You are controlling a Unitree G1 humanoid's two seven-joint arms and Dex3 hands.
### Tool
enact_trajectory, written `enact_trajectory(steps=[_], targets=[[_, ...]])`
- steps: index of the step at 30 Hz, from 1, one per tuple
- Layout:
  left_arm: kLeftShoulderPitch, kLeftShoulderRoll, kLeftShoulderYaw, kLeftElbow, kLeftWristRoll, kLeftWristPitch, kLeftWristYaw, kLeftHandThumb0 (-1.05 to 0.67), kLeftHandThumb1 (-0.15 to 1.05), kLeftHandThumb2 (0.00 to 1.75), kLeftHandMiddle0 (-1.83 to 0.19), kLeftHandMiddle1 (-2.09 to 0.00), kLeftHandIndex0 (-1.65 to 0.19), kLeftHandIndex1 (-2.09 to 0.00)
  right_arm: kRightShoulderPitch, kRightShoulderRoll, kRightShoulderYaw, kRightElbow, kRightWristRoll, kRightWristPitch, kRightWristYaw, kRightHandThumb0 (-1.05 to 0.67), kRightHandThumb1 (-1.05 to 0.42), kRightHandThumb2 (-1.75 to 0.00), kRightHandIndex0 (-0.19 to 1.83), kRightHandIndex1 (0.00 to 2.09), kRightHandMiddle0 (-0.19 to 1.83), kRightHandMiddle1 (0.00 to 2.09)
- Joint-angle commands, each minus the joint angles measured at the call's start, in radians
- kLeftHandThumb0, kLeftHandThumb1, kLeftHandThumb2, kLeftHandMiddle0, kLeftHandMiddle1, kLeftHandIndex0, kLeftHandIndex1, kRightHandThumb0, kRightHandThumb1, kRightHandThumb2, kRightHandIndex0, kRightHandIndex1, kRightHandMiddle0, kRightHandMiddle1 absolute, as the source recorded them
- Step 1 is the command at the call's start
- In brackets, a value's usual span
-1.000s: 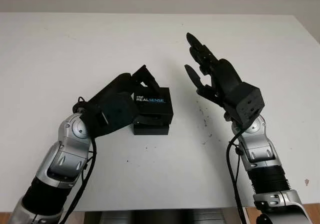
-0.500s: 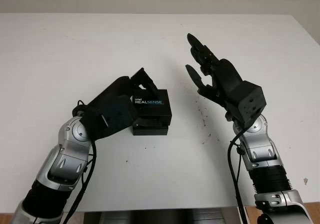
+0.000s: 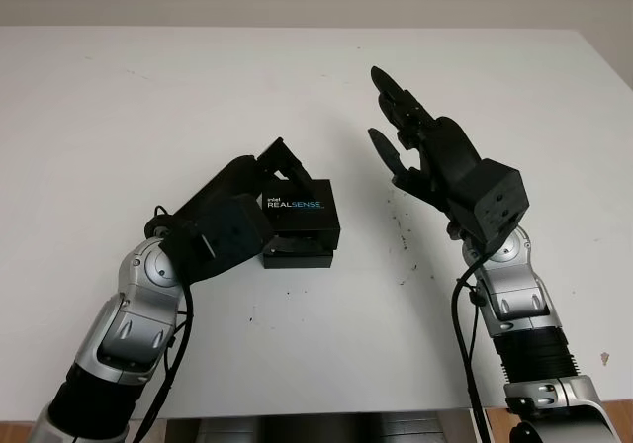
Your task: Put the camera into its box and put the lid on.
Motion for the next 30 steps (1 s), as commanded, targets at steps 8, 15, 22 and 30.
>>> enact_trajectory(steps=[8, 15, 22, 30], targets=[[0.012, -0.027, 0.052, 0.082, -0.075, -0.164, 0.046, -0.33, 1.05, 0.39, -0.14, -1.89, -0.01, -1.74, -0.005, -0.018, -0.009, -0.006, 0.006, -0.014, 0.013, -0.7, -1.05, -0.51, 0.09, 0.05, 0.09, 0.05], [0.0, -0.028, 0.065, 0.153, -0.093, -0.253, 0.062, -0.33, 1.05, 0.39, -0.16, -1.9, -0.03, -1.75, -0.007, -0.024, -0.007, -0.004, 0.004, -0.018, 0.017, -0.7, -1.05, -0.51, 0.08, 0.05, 0.08, 0.05], [-0.01, -0.027, 0.075, 0.198, -0.1, -0.298, 0.069, -0.33, 1.05, 0.38, -0.17, -1.91, -0.05, -1.76, -0.006, -0.032, -0.007, -0.007, 0.004, -0.02, 0.028, -0.68, -1.05, -0.52, 0.06, 0.04, 0.06, 0.04], [-0.007, -0.02, 0.084, 0.23, -0.111, -0.339, 0.058, -0.32, 1.05, 0.38, -0.17, -1.92, -0.06, -1.75, -0.005, -0.034, -0.007, -0.011, 0.002, -0.012, 0.027, -0.69, -1.05, -0.52, 0.07, 0.05, 0.07, 0.05]])
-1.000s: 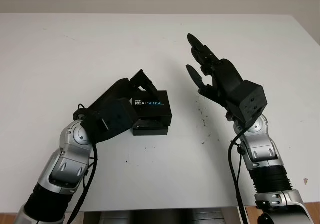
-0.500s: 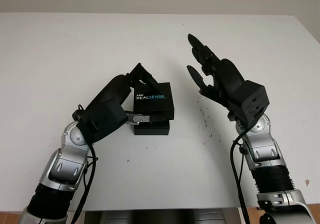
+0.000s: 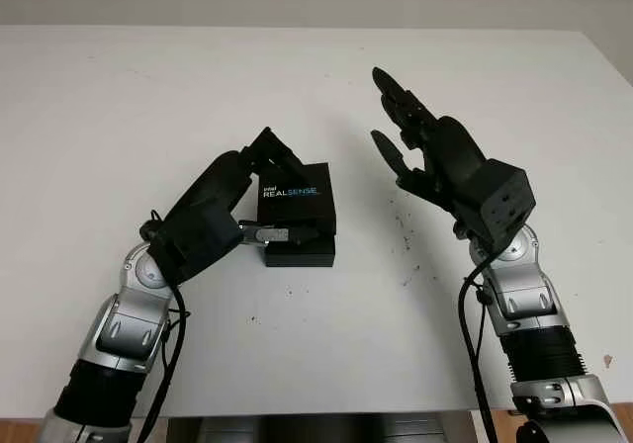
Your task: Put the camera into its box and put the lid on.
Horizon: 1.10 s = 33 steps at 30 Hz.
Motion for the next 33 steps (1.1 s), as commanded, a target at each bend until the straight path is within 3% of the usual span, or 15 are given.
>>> enact_trajectory(steps=[1, 15, 33], targets=[[-0.005, 0.005, 0.012, -0.002, -0.01, -0.01, -0.006, -0.32, 1.05, 0.38, -0.18, -1.92, -0.06, -1.76, -0.005, -0.011, -0.004, -0.013, -0.002, -0.004, 0.0, -0.69, -1.05, -0.52, 0.08, 0.05, 0.07, 0.05], [0.015, 0.006, 0.004, -0.078, -0.018, 0.059, -0.039, -0.32, 1.05, 0.38, -0.19, -1.92, -0.07, -1.76, -0.011, -0.01, -0.005, -0.01, -0.004, 0.001, 0.002, -0.69, -1.05, -0.52, 0.08, 0.05, 0.07, 0.05], [0.005, 0.028, 0.008, -0.031, -0.038, -0.002, -0.07, -0.32, 1.05, 0.35, -0.22, -1.94, -0.09, -1.77, -0.002, -0.017, -0.005, -0.022, -0.01, 0.002, 0.003, -0.68, -1.05, -0.53, 0.08, 0.06, 0.07, 0.06]])
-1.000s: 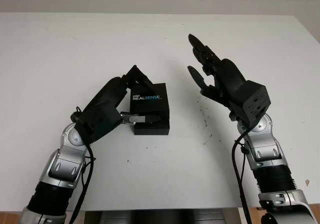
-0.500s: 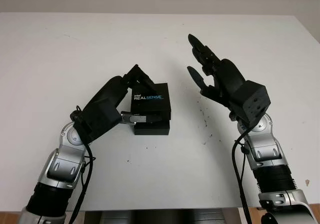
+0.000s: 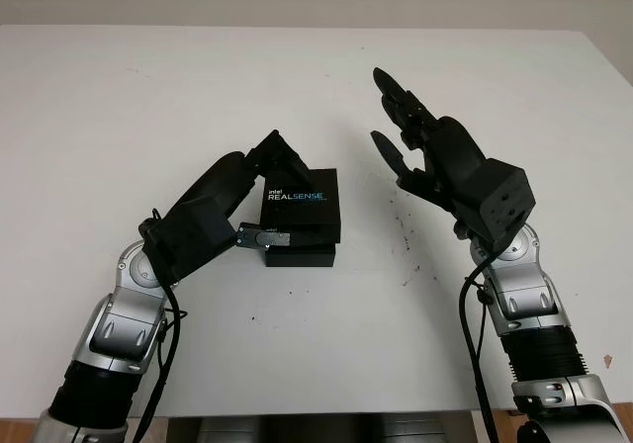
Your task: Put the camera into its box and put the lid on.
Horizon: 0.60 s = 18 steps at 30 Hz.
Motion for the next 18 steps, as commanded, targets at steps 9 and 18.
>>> enact_trajectory(steps=[9, 18], targets=[[0.003, 0.015, -0.007, 0.065, 0.063, -0.127, 0.043, -0.31, 1.05, 0.34, -0.25, -1.82, -0.09, -1.78, -0.002, -0.021, -0.003, -0.018, -0.004, -0.007, 0.005, -0.67, -1.05, -0.53, 0.08, 0.05, 0.06, 0.05], [0.021, -0.001, -0.009, 0.063, 0.071, -0.129, 0.056, -0.31, 1.05, 0.35, -0.23, -1.83, -0.08, -1.77, -0.004, -0.018, -0.003, -0.018, 0.002, -0.001, 0.01, -0.67, -1.05, -0.54, 0.07, 0.05, 0.07, 0.05]])
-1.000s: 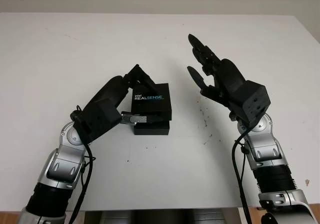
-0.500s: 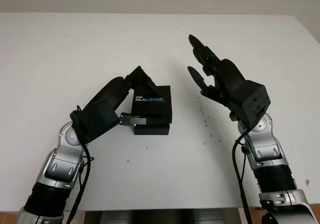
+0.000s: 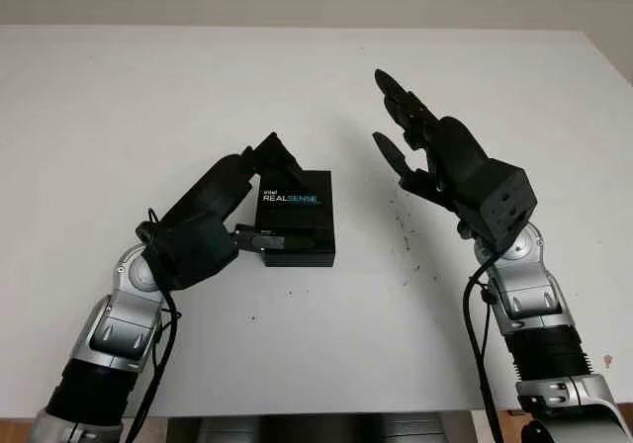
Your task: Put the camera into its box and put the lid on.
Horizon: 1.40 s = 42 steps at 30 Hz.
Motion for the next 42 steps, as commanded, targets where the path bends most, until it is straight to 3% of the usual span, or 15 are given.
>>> enact_trajectory(steps=[1, 12, 26, 42], targets=[[0.021, -0.008, -0.006, -0.015, 0.002, 0.009, 0.005, -0.31, 1.05, 0.35, -0.23, -1.84, -0.07, -1.77, -0.004, -0.002, -0.005, -0.016, 0.013, -0.003, 0.005, -0.67, -1.05, -0.54, 0.07, 0.05, 0.07, 0.05], [0.026, -0.03, -0.003, -0.026, -0.022, 0.025, 0.0, -0.29, 1.05, 0.36, -0.22, -1.97, -0.06, -1.82, -0.005, -0.005, 0.001, -0.02, -0.007, -0.003, -0.008, -0.67, -1.05, -0.54, 0.08, 0.05, 0.08, 0.06], [0.04, -0.032, -0.003, -0.08, -0.045, 0.103, -0.024, -0.3, 1.05, 0.35, -0.23, -1.92, -0.08, -1.79, -0.003, 0.003, -0.002, -0.019, 0.017, -0.008, -0.005, -0.68, -1.05, -0.53, 0.07, 0.05, 0.06, 0.05], [0.045, -0.023, 0.0, -0.059, -0.055, 0.076, -0.033, -0.3, 1.05, 0.34, -0.2, -1.88, -0.06, -1.78, -0.01, -0.004, -0.002, -0.009, 0.011, -0.009, -0.004, -0.67, -1.05, -0.53, 0.08, 0.05, 0.07, 0.06]])
